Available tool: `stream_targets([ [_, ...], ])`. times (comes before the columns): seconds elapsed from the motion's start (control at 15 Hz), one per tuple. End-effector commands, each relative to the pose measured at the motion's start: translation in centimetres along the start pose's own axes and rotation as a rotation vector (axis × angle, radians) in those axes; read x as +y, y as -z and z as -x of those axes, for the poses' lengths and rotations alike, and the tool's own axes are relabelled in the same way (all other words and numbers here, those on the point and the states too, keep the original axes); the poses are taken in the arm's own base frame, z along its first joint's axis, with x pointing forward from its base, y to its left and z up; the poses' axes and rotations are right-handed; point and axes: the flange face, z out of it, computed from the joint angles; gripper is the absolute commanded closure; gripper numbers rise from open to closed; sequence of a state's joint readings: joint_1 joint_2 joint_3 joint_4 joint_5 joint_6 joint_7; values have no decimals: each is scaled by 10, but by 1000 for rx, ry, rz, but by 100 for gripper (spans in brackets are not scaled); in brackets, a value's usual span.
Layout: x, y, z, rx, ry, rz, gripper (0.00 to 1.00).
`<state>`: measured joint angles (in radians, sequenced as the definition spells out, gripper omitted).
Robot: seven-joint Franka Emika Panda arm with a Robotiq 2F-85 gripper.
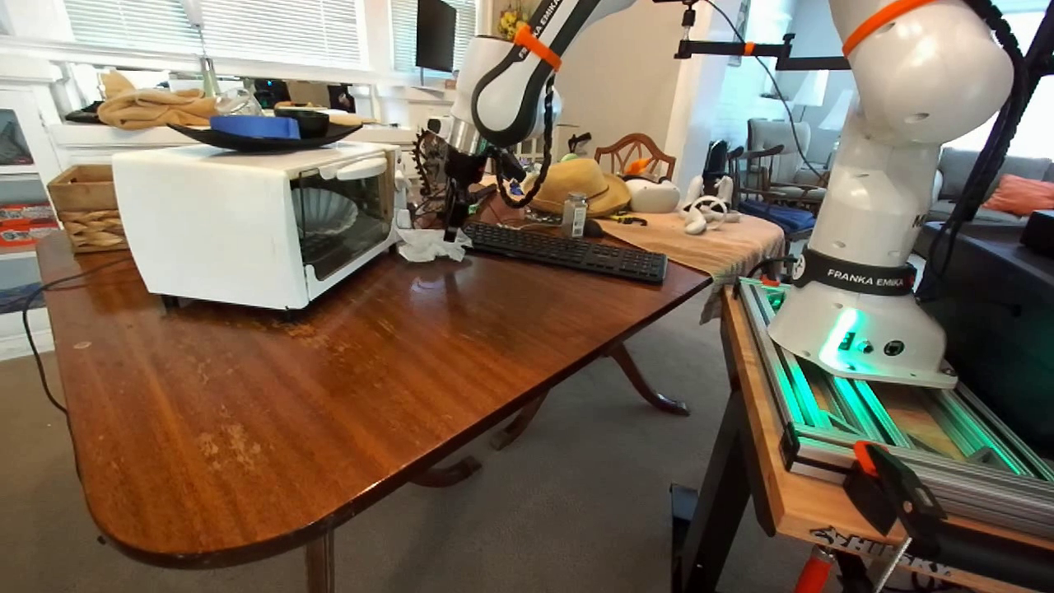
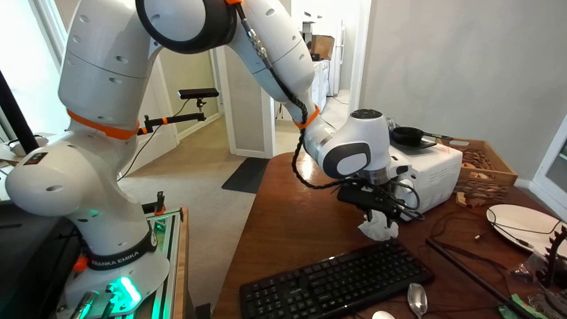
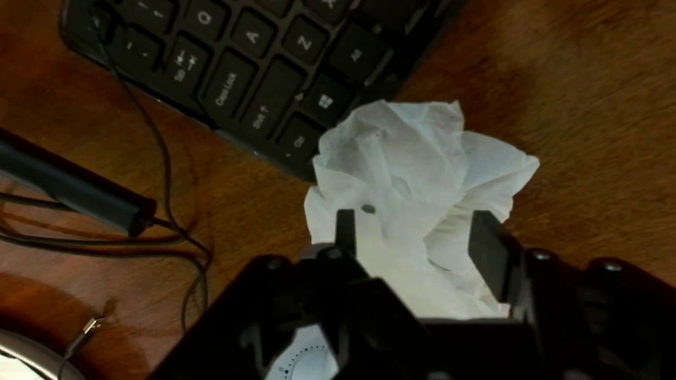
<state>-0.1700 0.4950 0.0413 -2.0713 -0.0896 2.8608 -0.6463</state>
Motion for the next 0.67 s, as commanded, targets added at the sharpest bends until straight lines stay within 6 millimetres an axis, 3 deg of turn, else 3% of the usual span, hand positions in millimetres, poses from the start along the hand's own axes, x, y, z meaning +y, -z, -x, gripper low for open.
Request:
stream_targets([
  [0.0, 1, -9, -4, 6, -16, -7, 72],
  [0.2, 2, -12, -2, 5, -21, -8, 85],
  [0.27, 2, -13, -1, 5, -23, -8, 97],
  [0.4, 2, -14, 1, 4, -29, -7, 100],
  [0.53, 2, -15, 2, 0, -34, -11, 100],
  [0.6, 2, -15, 3, 1, -35, -14, 74],
])
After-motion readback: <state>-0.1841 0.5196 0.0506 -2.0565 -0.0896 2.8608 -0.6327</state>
